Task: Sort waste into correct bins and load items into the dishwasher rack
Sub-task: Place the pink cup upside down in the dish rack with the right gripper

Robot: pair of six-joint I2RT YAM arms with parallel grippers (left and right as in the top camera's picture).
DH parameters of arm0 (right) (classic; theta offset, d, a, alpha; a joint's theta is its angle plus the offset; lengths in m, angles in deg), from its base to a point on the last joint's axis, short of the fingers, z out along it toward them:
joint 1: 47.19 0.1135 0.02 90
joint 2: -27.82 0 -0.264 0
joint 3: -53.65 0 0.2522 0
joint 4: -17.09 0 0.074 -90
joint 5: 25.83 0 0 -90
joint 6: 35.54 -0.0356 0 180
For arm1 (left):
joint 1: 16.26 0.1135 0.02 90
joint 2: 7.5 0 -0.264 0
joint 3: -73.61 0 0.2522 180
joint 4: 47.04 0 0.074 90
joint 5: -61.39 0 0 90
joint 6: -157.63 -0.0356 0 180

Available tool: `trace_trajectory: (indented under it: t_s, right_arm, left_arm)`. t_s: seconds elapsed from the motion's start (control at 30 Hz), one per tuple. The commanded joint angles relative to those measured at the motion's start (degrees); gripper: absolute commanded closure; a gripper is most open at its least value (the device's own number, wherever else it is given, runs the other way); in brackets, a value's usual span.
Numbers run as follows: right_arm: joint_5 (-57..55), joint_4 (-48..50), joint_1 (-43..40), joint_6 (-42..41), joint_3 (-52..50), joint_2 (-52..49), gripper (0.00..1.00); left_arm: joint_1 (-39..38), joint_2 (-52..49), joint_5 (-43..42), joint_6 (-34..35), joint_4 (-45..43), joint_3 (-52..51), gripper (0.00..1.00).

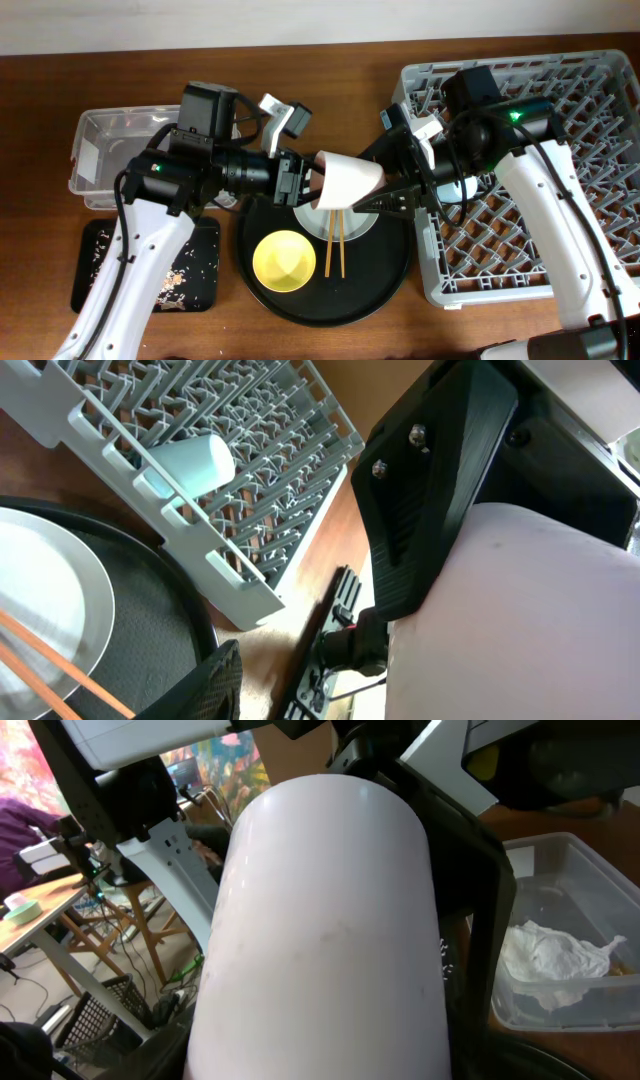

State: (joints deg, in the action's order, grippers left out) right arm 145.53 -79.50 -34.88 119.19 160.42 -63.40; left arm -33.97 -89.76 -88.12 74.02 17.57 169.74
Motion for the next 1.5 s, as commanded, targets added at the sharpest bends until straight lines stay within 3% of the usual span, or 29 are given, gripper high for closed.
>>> trace_trajectory:
  t_s: [0.0, 0.13, 0.3, 0.4, 0.5, 0.6, 0.63, 0.7, 0.77, 1.13, 1.23, 1.4, 1.47]
  right_arm:
    - [7.5, 0.6, 0.3, -0.5, 1.2, 1.1, 0.43]
    - [7.5, 11.9, 0.3, -18.9, 1.8, 1.1, 0.44]
    - [7.4, 13.3, 0.0, -22.5, 1.8, 1.1, 0.48]
    - [2.8, 13.2, -2.9, -25.5, 1.8, 1.1, 0.5]
    - [-15.3, 14.0, -9.7, -36.4, 1.8, 1.1, 0.51]
    - [-42.6, 18.9, -14.6, -54.2, 1.8, 1.1, 0.51]
    - [-52.3, 20.8, -15.3, -57.7, 1.8, 1.0, 0.51]
    - [-65.4, 24.3, -15.3, -59.4, 1.8, -0.2, 0.51]
    - [-69.7, 26.6, -15.3, -60.8, 1.7, -2.8, 0.51]
    - [-69.6, 29.8, -15.3, -60.8, 0.6, -16.5, 0.5]
    - [-69.6, 29.7, -15.3, -60.8, 0.5, -18.8, 0.4]
    - [-69.6, 29.5, -15.3, -60.8, 0.5, -19.1, 0.15]
    - [-68.4, 28.7, -15.3, -60.8, 1.4, -18.9, 0.15]
  left_arm:
    - [0.2, -0.2, 6.0, -2.2, 1.7, 0.1, 0.52]
    - [-2.8, -0.2, 11.6, -2.2, 2.4, 0.1, 0.52]
    - [-3.7, -0.2, 20.4, -2.2, 2.3, 0.1, 0.49]
    - [1.9, -0.2, 20.6, 0.3, -0.3, 0.1, 0.46]
    - [6.9, -0.2, 22.9, 3.4, 0.3, 0.1, 0.45]
    - [6.9, -0.2, 24.6, 3.4, 2.3, 0.1, 0.43]
    - [6.9, -0.2, 25.0, 3.4, 2.9, 0.1, 0.25]
    - [6.9, -0.2, 25.0, 3.4, 3.1, 0.1, 0.01]
    - [6.9, -0.2, 25.0, 3.4, 3.1, 0.1, 0.01]
    - [6.9, -0.2, 25.0, 3.4, 3.1, 0.1, 0.01]
    - [6.9, -0.2, 25.0, 3.4, 3.1, 0.1, 0.01]
    - [6.9, -0.2, 25.0, 3.4, 3.1, 0.1, 0.01]
    - [6.9, -0.2, 25.0, 3.4, 3.1, 0.1, 0.01]
